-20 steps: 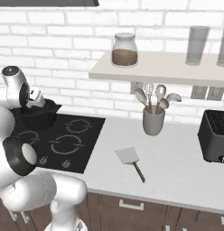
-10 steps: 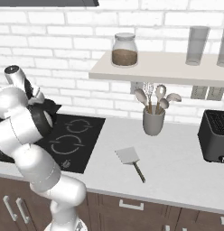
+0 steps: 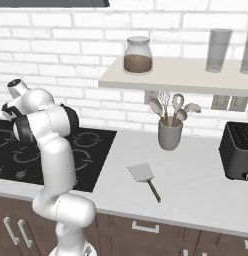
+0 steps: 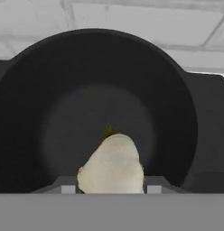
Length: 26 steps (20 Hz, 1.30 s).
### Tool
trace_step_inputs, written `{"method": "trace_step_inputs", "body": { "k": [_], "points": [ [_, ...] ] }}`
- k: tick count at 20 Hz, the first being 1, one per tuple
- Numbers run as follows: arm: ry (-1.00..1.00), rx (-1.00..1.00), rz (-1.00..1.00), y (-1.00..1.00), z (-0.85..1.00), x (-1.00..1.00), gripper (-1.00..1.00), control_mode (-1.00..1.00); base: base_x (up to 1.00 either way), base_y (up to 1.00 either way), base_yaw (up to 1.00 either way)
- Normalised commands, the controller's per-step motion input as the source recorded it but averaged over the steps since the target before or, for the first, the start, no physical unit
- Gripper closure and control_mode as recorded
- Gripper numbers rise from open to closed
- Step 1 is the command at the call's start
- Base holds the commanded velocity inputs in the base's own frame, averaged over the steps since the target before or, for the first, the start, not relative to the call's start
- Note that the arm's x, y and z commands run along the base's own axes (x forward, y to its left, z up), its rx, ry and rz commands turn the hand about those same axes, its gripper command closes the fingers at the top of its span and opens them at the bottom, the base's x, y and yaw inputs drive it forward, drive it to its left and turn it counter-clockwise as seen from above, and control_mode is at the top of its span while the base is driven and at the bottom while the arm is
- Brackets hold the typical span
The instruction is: Put the tomato and garlic in the pot. Retrieve the spatula and lightly stir the vegetables in the pot.
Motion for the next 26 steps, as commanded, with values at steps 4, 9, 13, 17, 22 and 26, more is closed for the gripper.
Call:
{"method": "trace_step_inputs", "body": {
  "k": [4, 9, 13, 17, 22, 26],
  "points": [
    [0.05, -0.06, 0.00, 0.00, -0.38, 0.28, 1.00, -1.00, 0.00, 0.00, 0.00],
    [0.04, -0.01, 0.00, -0.02, -0.25, 0.12, -1.00, -1.00, 0.00, 0.00, 0.00],
    [0.00, 0.00, 0.00, -0.38, -0.01, 0.04, -1.00, -1.00, 0.00, 0.00, 0.00],
    [0.00, 0.00, 0.00, -0.41, 0.00, 0.00, -1.00, -1.00, 0.00, 0.00, 0.00],
    [-0.14, 0.08, 0.05, -0.38, 0.33, -0.52, -1.00, -1.00, 0.00, 0.00, 0.00],
    [-0.24, 0.16, 0.04, -0.53, 0.58, -0.99, -1.00, -1.00, 0.00, 0.00, 0.00]
  ]
}}
